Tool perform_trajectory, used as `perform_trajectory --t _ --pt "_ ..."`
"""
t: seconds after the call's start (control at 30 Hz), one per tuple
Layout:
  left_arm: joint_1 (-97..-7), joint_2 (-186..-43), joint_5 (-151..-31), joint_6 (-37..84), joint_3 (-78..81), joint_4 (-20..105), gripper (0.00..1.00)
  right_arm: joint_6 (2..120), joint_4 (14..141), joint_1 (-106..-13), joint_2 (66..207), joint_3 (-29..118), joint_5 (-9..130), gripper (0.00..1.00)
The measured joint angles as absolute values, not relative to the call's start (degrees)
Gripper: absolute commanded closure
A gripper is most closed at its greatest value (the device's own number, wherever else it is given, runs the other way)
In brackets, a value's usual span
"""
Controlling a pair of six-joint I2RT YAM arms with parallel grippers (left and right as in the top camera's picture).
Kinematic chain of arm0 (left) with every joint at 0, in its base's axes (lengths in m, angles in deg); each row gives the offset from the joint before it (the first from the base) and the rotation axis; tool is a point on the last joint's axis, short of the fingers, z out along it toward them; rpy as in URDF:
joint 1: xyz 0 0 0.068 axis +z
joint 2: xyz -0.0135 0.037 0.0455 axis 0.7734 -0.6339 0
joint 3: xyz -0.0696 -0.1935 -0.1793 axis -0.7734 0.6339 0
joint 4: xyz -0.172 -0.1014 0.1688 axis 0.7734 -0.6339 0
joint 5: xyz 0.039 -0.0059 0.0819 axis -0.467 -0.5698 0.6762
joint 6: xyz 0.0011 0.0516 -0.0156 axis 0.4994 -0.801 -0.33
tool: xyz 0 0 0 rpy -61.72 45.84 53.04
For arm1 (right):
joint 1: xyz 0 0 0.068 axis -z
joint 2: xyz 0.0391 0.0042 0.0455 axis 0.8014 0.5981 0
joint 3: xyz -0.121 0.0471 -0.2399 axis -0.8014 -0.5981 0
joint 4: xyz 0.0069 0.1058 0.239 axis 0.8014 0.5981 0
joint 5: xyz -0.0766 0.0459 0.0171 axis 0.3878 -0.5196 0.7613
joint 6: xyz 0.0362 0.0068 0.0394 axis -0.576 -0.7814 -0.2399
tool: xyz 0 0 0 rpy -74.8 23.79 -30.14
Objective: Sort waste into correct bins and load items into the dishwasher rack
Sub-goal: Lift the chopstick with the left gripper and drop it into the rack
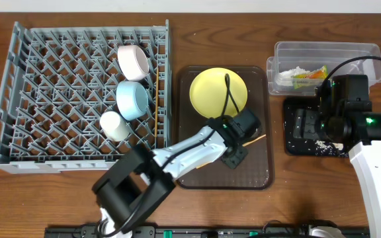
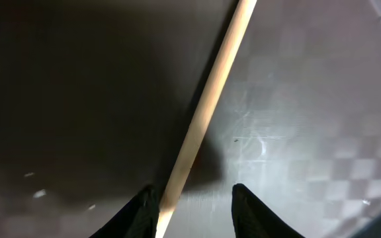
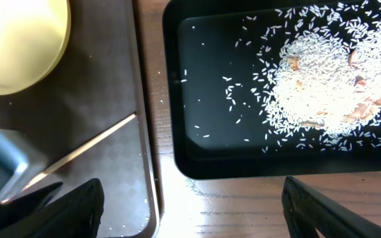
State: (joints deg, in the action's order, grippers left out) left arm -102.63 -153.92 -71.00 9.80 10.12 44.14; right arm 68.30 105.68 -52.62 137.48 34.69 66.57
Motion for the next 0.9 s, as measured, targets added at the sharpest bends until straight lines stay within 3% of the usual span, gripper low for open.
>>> perform_trajectory --t 0.23,0.37,0.6,0.9 --pt "-102.65 -155.63 -70.50 9.67 9.55 44.49 0.61 68.30 105.70 -52.62 137.48 34.67 66.57 0.16" --pt "-102.63 -155.93 -69.87 9.73 9.24 44.45 0.80 68.32 105.72 -52.62 137.48 34.69 66.57 0.16" --pt "-102.52 -156.04 -69.06 9.53 9.11 44.08 0.93 68.30 105.72 -52.62 137.48 34.67 66.57 0.16" --pt "-102.54 -154.84 -69.23 9.47 9.03 40.80 0.94 68.32 105.72 -52.62 137.48 34.69 66.54 0.16"
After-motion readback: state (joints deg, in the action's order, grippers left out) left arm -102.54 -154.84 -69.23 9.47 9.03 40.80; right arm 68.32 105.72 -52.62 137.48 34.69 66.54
